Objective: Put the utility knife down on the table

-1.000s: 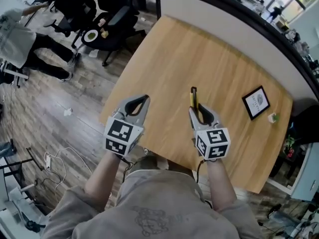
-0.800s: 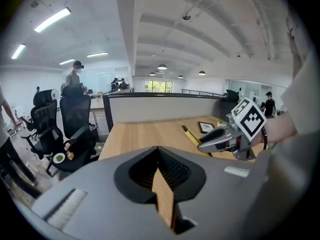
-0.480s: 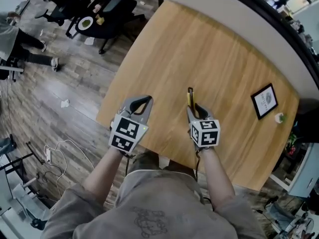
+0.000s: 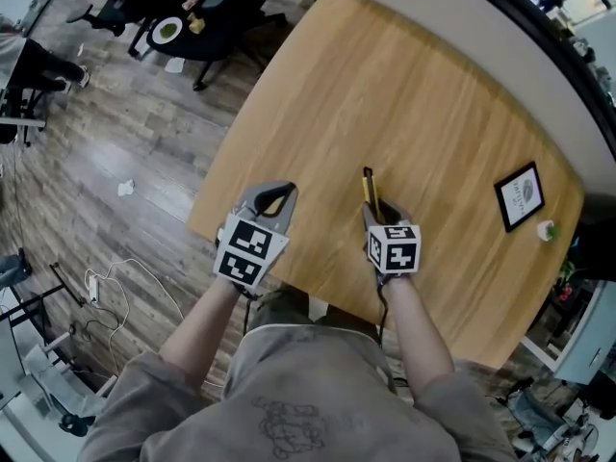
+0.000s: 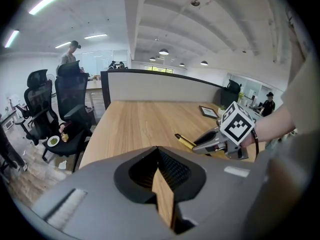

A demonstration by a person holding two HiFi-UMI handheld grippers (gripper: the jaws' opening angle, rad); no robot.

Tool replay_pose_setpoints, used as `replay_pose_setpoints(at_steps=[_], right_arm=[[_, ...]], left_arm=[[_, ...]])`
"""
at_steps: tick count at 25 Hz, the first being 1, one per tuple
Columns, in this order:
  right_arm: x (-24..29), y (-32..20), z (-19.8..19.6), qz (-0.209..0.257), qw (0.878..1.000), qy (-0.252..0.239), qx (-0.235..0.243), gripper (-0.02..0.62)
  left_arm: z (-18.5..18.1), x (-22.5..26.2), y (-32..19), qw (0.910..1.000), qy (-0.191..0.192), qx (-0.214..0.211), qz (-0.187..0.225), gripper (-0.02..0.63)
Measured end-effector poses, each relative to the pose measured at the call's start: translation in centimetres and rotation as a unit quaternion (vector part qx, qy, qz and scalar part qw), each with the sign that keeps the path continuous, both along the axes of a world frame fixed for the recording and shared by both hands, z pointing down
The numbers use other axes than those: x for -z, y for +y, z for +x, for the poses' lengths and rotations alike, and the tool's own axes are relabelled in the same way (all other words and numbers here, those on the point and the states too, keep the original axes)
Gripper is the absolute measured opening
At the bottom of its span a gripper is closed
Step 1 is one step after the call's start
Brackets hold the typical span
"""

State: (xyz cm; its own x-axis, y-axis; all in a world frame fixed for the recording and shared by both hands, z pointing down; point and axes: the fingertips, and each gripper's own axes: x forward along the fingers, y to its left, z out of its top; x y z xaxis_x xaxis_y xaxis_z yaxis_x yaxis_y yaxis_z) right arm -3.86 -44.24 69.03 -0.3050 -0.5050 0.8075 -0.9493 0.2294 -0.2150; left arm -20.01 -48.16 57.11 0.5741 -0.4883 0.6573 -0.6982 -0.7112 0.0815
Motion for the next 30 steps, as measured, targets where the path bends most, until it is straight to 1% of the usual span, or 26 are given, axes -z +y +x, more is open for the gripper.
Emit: replay_pose_setpoints(at_steps=[4, 6, 10, 14, 17, 18, 19, 20, 22, 25, 27, 30], right_arm=[[-0.9, 0.3, -0.3, -0.016, 1.000, 0.012, 0.005, 0.124], [-1.2, 0.5, -0.5, -0.017, 1.000, 0.004, 0.002, 0.124], [-0.9, 0.5, -0.8, -0.012, 1.000, 0.004, 0.002, 0.126], [1.2, 0.3, -0.4, 0.010, 1.000, -0.002, -0.004, 0.126], [5.1, -0.2, -0.5, 0.046, 0.999, -0.019, 0.007, 0.123], [6.8, -0.3, -0.6, 0.062, 0.998, -0.025, 0.012, 0.105], [8.6, -0.3, -0.6, 0.081, 0.996, -0.029, 0.017, 0.072], [10.5, -0.4, -0.7, 0.101, 0.994, -0.031, 0.022, 0.058], [14.3, -0.7, -0.7, 0.141, 0.989, -0.035, 0.029, 0.054], [19.9, -0.5, -0.4, 0.196, 0.979, -0.045, 0.034, 0.038], [24.0, 0.2, -0.5, 0.229, 0.971, -0.065, 0.035, 0.035], [30.3, 1.6, -0.8, 0.280, 0.954, -0.096, 0.038, 0.028]], left_arm=[[-0.4, 0.2, 0.4, 1.0000, 0.001, 0.005, -0.001, 0.002], [-0.5, 0.4, 0.7, 1.0000, 0.001, 0.006, 0.000, 0.002], [-0.6, 1.2, 1.1, 0.9999, 0.002, 0.007, 0.008, 0.002], [-0.8, 2.6, 1.6, 0.9997, 0.004, 0.011, 0.021, 0.002], [-0.8, 4.4, 1.7, 0.9991, 0.008, 0.015, 0.039, 0.002], [-0.9, 5.2, 1.8, 0.9988, 0.008, 0.014, 0.047, 0.002], [-0.9, 6.0, 1.9, 0.9983, 0.006, 0.012, 0.057, 0.002], [-1.0, 7.0, 2.0, 0.9976, 0.001, 0.008, 0.069, 0.002], [-1.1, 8.9, 2.0, 0.9955, -0.005, -0.003, 0.094, 0.002], [-1.3, 12.1, 2.0, 0.9915, -0.004, -0.007, 0.130, 0.002], [-1.4, 14.5, 2.2, 0.9881, 0.002, -0.003, 0.154, 0.002], [-1.3, 18.4, 2.9, 0.9837, 0.039, 0.008, 0.175, 0.002]])
